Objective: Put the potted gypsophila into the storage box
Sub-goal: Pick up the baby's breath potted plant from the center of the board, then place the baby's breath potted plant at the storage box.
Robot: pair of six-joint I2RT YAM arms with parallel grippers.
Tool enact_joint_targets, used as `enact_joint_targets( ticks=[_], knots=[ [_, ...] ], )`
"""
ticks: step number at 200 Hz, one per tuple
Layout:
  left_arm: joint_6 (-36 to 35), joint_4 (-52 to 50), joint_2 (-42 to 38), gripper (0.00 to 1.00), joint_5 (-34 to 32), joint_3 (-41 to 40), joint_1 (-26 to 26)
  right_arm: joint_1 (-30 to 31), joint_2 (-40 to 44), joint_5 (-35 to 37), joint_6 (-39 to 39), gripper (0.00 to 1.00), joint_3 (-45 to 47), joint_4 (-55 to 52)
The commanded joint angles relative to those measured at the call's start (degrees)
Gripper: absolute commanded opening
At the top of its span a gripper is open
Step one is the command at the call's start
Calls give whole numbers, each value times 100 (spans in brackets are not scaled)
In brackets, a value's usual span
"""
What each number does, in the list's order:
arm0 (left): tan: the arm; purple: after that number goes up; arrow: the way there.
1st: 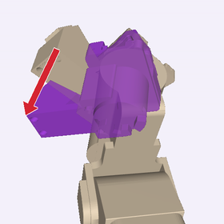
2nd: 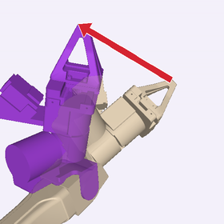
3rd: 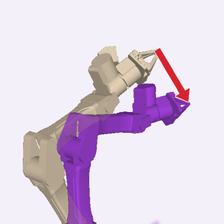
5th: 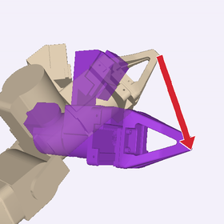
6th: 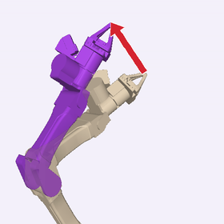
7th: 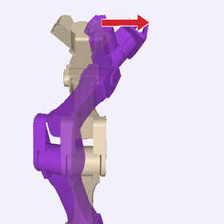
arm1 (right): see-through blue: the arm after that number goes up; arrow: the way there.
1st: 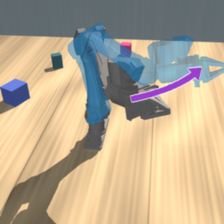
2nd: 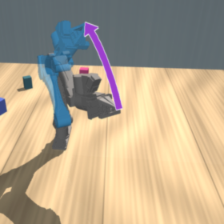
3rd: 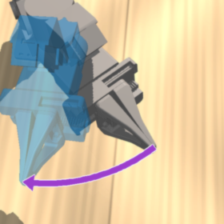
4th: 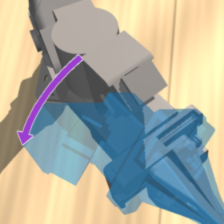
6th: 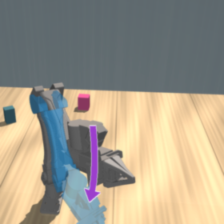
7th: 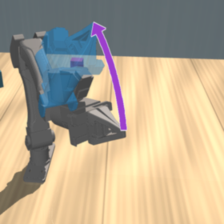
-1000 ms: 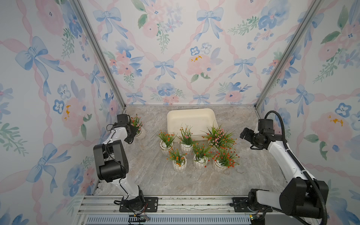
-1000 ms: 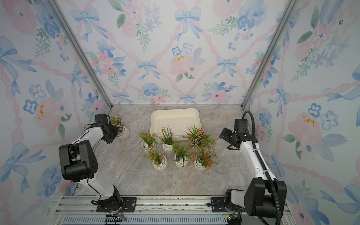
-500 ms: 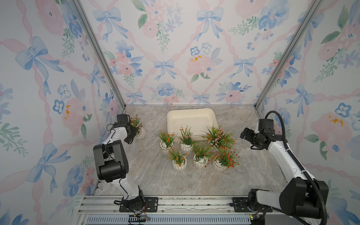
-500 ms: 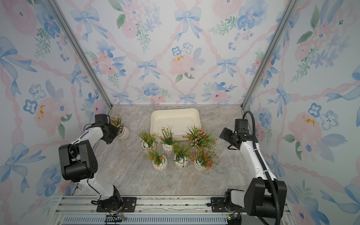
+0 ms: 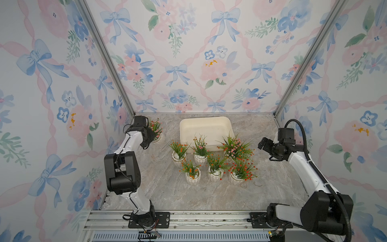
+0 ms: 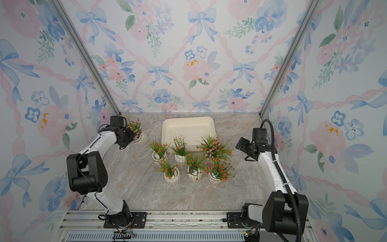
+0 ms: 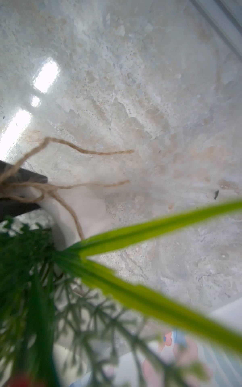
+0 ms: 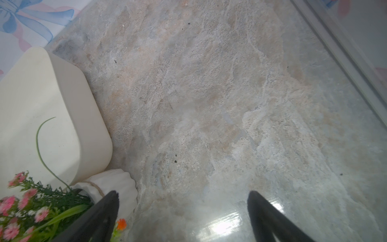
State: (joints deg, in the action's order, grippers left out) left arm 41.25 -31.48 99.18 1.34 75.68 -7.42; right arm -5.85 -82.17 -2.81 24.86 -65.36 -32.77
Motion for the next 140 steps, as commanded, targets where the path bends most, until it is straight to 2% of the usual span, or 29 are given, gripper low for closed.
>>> enact_joint_targets(
  ticks=[1,27,65,140],
  knots=[
    [-360,-156,13,0,39,490,183,-41,-49,-77,-67,97,-20,-64],
    [-658,-486,251,0,147,1231,506,-44,-46,-80,-100,97,-55,-97],
    [-1112,-1085,763,0,-87,2557,1137,-37,-3,-71,-104,97,-91,-125],
    [-1313,-1352,1904,0,-90,4309,2038,-28,87,-107,-87,97,-136,-141]
  ],
)
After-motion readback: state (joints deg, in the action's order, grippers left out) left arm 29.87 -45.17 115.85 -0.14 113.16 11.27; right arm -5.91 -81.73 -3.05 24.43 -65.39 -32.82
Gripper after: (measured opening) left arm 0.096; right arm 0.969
